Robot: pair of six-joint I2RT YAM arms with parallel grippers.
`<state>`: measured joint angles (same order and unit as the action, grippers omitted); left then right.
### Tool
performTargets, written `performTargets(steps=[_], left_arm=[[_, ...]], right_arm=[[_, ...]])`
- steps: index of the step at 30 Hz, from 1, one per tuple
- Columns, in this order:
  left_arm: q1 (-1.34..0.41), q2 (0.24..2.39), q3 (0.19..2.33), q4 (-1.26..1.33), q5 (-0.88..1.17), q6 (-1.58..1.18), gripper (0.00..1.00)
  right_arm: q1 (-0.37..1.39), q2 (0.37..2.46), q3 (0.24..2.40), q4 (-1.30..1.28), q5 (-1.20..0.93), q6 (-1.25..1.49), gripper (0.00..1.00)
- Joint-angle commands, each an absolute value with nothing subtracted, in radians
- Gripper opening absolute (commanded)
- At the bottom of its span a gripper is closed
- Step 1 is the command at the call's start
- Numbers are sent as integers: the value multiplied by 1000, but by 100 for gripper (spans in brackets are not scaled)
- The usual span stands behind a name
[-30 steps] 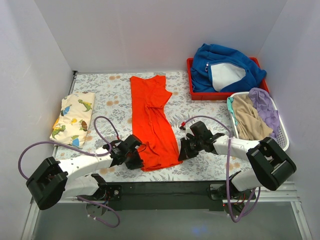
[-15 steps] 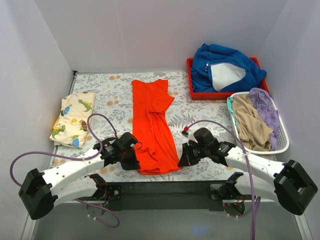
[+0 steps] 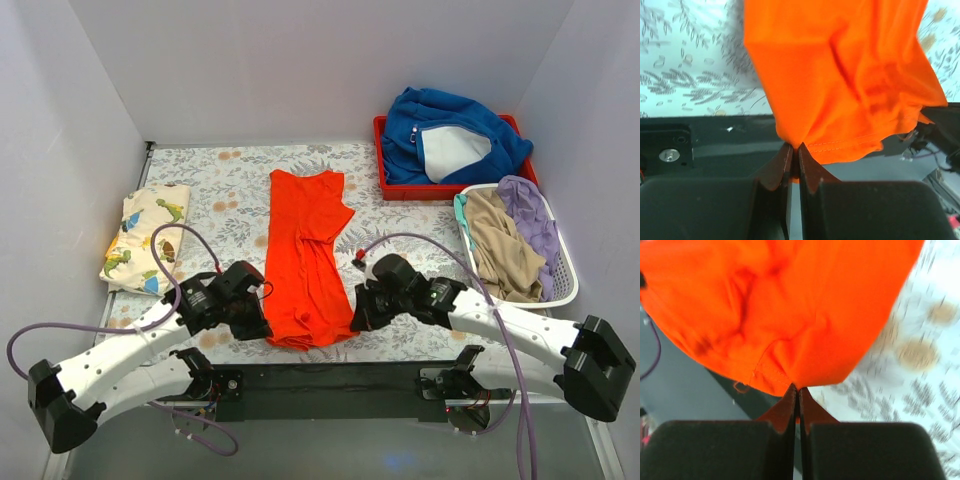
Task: Fold and stack the t-shirts
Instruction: Fold the tshirt
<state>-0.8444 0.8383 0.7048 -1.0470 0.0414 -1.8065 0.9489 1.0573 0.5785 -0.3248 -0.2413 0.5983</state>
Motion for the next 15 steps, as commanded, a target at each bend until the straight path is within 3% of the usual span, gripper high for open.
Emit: performTargets(steps=[1, 9, 15], left_arm=[[-847, 934, 801, -1032, -72, -1783, 0], [-805, 1189, 952, -993, -284, -1726, 0], [-562, 1252, 980, -838, -261, -1513, 0]], right_arm=[[939, 1151, 716, -339, -126, 503, 1], [822, 1373, 933, -337, -112, 319, 1], [712, 1498, 1055, -331, -139, 233, 1]])
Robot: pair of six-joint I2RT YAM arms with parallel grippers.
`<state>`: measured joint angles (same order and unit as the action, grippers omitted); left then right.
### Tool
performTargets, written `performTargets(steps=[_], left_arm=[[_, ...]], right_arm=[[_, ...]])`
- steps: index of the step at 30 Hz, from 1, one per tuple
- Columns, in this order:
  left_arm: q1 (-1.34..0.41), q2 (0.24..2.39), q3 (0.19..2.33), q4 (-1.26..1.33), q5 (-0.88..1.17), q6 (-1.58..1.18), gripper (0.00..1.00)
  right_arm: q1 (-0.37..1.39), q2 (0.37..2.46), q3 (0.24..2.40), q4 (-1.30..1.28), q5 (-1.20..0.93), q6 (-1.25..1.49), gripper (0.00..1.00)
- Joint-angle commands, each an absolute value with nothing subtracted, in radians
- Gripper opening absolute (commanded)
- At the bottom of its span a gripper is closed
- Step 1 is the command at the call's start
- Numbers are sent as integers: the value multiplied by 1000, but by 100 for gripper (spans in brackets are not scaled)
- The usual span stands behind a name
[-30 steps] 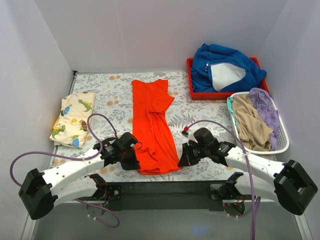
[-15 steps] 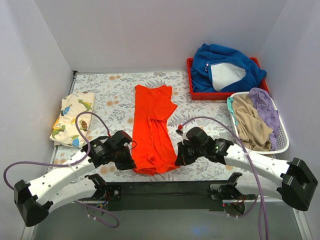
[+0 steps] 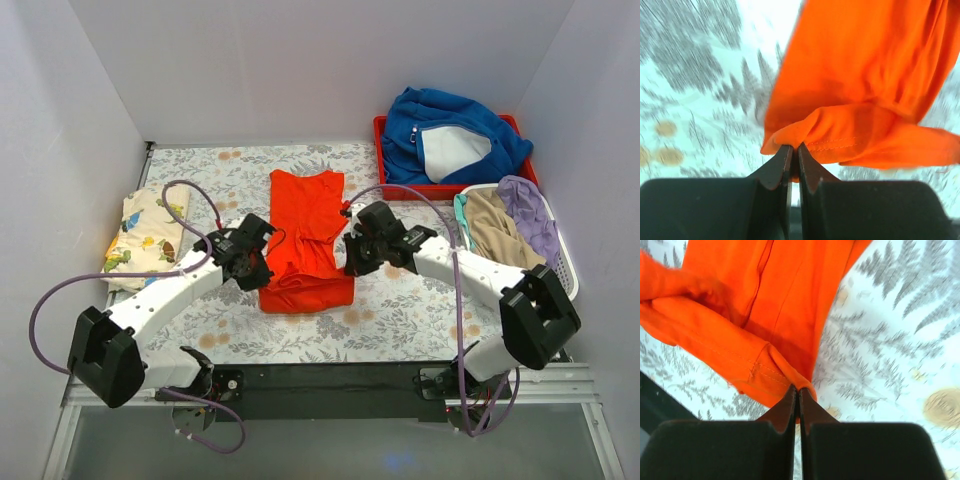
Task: Fold and stack the t-shirts
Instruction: Fold the tshirt
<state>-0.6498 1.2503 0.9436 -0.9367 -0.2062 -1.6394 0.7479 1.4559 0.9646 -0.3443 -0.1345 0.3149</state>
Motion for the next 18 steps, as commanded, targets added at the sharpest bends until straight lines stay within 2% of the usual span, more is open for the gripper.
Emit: performTargets(steps=[1, 8, 18], left_arm=[[-519, 1278, 991, -819, -261, -1488, 0], [-442, 1480, 1069, -616, -209, -1347, 0], [-377, 1663, 1207, -517, -166, -1200, 0]], right_arm=[[703, 1517, 1075, -331, -149, 215, 1], [631, 1686, 1216, -308, -206, 173, 1], [568, 1842, 1341, -301, -221, 127, 1]])
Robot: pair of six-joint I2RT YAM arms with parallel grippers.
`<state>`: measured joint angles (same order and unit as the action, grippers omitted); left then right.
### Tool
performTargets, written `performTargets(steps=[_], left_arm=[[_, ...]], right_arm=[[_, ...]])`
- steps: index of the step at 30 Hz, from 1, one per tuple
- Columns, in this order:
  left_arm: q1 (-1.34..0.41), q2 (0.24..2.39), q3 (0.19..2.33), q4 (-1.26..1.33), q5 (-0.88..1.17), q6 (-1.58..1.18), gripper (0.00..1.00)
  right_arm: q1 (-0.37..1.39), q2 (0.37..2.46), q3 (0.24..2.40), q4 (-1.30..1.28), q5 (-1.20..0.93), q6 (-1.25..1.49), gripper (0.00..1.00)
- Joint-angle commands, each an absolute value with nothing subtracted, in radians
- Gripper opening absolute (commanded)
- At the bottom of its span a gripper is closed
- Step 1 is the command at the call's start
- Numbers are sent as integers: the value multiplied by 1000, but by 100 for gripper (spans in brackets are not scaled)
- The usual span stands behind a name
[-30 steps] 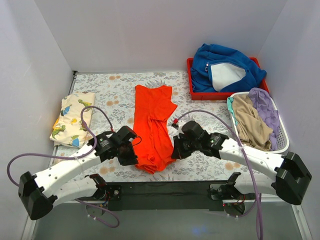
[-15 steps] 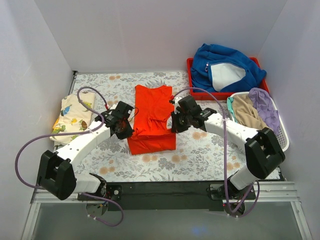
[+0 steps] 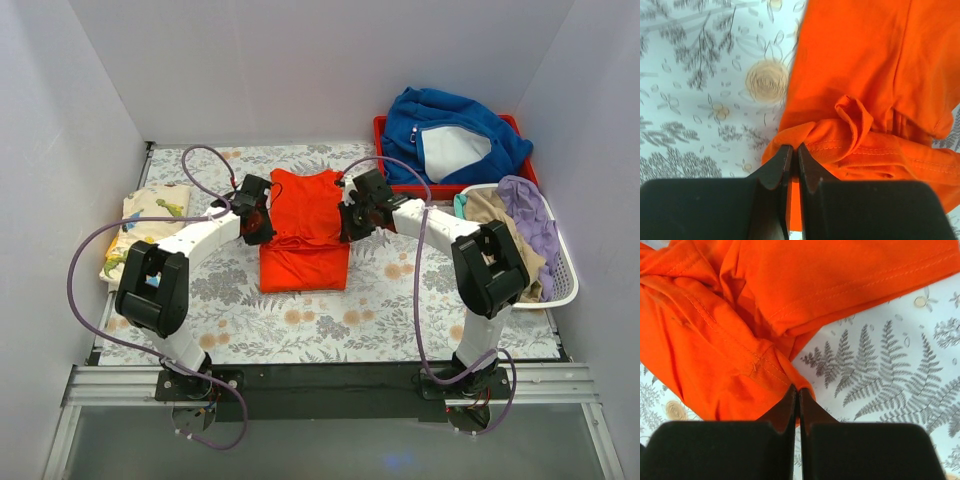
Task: Fold and stack the t-shirts
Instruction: Fold the tshirt
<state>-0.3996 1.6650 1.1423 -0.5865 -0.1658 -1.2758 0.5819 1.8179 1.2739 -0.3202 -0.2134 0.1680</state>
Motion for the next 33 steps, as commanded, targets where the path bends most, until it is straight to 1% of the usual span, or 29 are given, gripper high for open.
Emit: performTargets(steps=[1, 2, 3, 4, 5, 6, 7, 9, 10, 13, 14, 17, 19, 21, 22, 27, 33], left_arm=[[-373, 1672, 1215, -511, -166, -1181, 0], [-367, 1680, 1226, -508, -170, -1174, 0], [-359, 1693, 1244, -506, -179, -1166, 2], [-353, 1698, 1253, -505, -186, -1143, 6], [-347, 1709, 1267, -506, -178, -1131, 24], [-341, 1716, 1279, -511, -179, -1118, 31], [-334, 1732, 1308, -515, -183, -1109, 34], [-334, 1746, 1345, -555, -231, -1083, 41], [-333, 1753, 1377, -578, -245, -1075, 41], [-331, 1735, 1408, -612, -293, -1078, 42], [-331, 1692, 1401, -611, -282, -1086, 42], [-330, 1602, 1359, -591, -148, -1088, 42], [-330, 1568, 1322, -577, 42, -1060, 42], [-331, 1563, 1295, -621, 177, -1048, 42], [-331, 1563, 1283, -630, 202, -1051, 41], [-331, 1562, 1129, -586, 255, -1057, 41], [-331, 1634, 1106, -538, 276, -1080, 40]], right_arm=[[565, 1851, 1347, -299, -213, 126, 1], [557, 1874, 1367, -299, -206, 118, 2], [554, 1884, 1374, -299, -196, 112, 7], [551, 1893, 1385, -296, -183, 106, 11], [543, 1902, 1394, -295, -169, 98, 25], [540, 1905, 1408, -291, -134, 85, 35], [534, 1905, 1416, -293, -117, 78, 43], [526, 1879, 1424, -288, -63, 72, 48], [523, 1862, 1424, -287, -52, 61, 51], [523, 1793, 1420, -281, -32, 54, 52], [523, 1761, 1419, -281, -85, 54, 52], [525, 1711, 1390, -278, -194, 95, 52], [529, 1692, 1364, -273, -228, 113, 52], [538, 1697, 1329, -267, -300, 144, 52], [545, 1697, 1328, -267, -320, 150, 52], [569, 1746, 1289, -239, -350, 192, 52], [575, 1813, 1298, -216, -371, 215, 52]])
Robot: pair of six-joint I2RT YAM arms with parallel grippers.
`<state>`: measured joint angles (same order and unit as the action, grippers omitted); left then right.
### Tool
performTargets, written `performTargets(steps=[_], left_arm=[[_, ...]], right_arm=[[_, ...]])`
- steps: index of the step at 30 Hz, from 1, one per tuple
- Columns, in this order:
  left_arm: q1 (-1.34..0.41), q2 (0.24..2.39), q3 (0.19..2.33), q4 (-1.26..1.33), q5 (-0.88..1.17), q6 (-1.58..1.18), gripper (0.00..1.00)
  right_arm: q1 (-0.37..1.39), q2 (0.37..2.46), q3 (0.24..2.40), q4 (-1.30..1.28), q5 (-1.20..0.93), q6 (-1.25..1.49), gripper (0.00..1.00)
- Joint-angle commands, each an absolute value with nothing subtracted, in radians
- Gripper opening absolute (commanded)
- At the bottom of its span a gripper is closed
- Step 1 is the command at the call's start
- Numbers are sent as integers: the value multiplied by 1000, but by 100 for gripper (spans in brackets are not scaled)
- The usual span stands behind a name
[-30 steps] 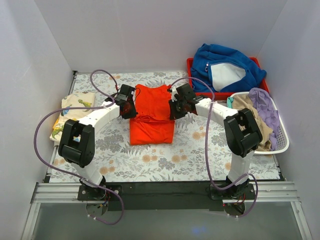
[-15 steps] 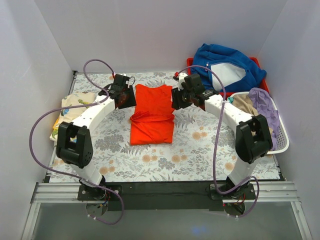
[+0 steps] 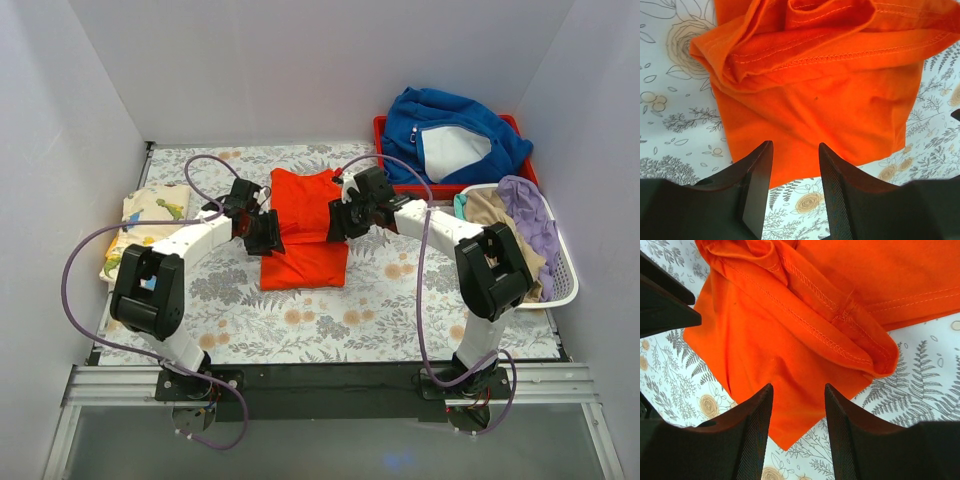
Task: Fold and stack the t-shirts
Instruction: Fold the tshirt
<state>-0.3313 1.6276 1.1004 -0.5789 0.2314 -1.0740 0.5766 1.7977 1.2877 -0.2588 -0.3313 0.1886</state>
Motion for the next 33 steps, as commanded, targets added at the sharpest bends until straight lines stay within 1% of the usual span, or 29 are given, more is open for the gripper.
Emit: performTargets(steps=[1, 8, 12, 25, 29, 32, 33], left_arm=[[-331, 1647, 1111, -532, 279, -1080, 40], [-331, 1779, 1198, -509, 242, -1069, 39], [-330, 1824, 1253, -503, 184, -1066, 38], [-318, 1972, 1491, -549, 84, -1000, 38], [-295, 1999, 1531, -525, 43, -985, 38], [-273, 2000, 1557, -511, 15, -985, 38], [-270, 1996, 1568, -515, -29, -988, 37]], right_arm=[[575, 1822, 1301, -216, -374, 216, 52], [575, 1919, 1339, -215, -384, 222, 51], [575, 1957, 1371, -215, -362, 209, 51], [549, 2094, 1563, -236, -256, 163, 52], [525, 2141, 1637, -245, -192, 141, 52], [502, 2155, 1678, -253, -183, 132, 52], [494, 2149, 1681, -252, -184, 126, 52]])
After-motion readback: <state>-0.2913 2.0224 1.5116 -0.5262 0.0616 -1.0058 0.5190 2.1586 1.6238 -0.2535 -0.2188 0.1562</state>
